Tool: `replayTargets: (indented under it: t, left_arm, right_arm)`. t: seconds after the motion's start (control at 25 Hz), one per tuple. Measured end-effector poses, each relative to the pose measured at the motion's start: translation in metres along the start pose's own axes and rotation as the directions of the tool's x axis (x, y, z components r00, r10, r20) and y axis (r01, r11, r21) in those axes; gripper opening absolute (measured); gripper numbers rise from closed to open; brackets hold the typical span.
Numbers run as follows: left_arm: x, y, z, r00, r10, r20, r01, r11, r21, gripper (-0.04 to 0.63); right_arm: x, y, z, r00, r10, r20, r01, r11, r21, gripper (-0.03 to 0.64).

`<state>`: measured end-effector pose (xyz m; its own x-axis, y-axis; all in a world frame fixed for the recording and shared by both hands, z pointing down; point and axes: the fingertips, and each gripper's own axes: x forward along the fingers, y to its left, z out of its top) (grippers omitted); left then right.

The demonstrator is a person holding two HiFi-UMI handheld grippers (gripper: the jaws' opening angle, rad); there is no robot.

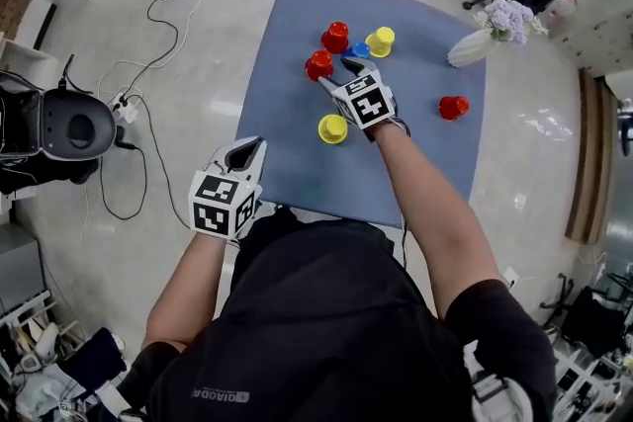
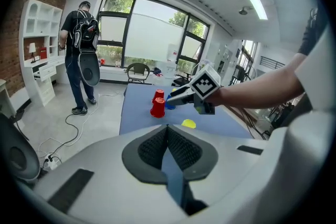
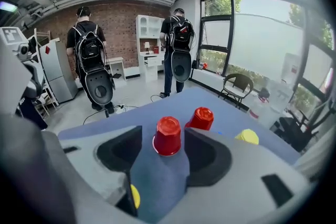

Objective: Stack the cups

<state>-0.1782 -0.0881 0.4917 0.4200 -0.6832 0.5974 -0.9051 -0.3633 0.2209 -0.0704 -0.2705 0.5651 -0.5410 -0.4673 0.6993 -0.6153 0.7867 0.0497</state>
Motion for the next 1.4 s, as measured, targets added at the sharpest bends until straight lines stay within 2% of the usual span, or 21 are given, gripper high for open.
replayTargets:
  t: [0.12, 0.24, 0.6, 0.72, 0.88, 1.16, 1.4]
  left_arm:
    - [-0.003, 0.007, -0.005, 0.999, 0.037, -0.008, -0.037, 0.999, 0.018, 0.004]
    - [-0.008, 0.014, -0.008, 0.998, 0.059, -0.009, -0.058, 0.998, 0.007, 0.004]
    - [-0.014, 0.024, -0.015, 0.997, 0.076, -0.017, -0.077, 0.997, -0.033, 0.005]
    - [-0.015, 0.026, -0.017, 0.997, 0.074, -0.018, -0.074, 0.997, -0.034, 0.005]
    - [-0.011, 0.026, -0.014, 0.998, 0.063, -0.016, -0.063, 0.998, -0.029, 0.004]
    - [0.000, 0.023, 0.004, 1.000, 0.018, 0.010, -0.018, 1.000, 0.010, 0.003]
    - [0.012, 0.002, 0.014, 1.000, -0.028, 0.013, 0.027, 0.998, 0.048, 0.003]
  right_arm:
    - [0.018, -0.005, 0.005, 1.000, 0.013, -0.025, -0.013, 1.000, -0.012, 0.255]
    - [0.034, -0.003, 0.002, 0.997, 0.026, -0.068, -0.029, 0.999, -0.035, 0.255]
    - [0.056, -0.006, -0.009, 0.992, 0.013, -0.129, -0.022, 0.998, -0.064, 0.255]
    - [0.053, -0.004, -0.001, 0.995, 0.003, -0.101, -0.010, 0.997, -0.074, 0.213]
    - [0.039, 0.003, 0.013, 0.999, 0.005, -0.044, -0.009, 0.997, -0.081, 0.209]
    - [-0.002, 0.007, 0.032, 0.999, -0.022, 0.041, 0.023, 0.999, -0.039, 0.209]
    - [-0.056, 0.002, 0.018, 0.994, -0.065, 0.082, 0.067, 0.998, -0.017, 0.209]
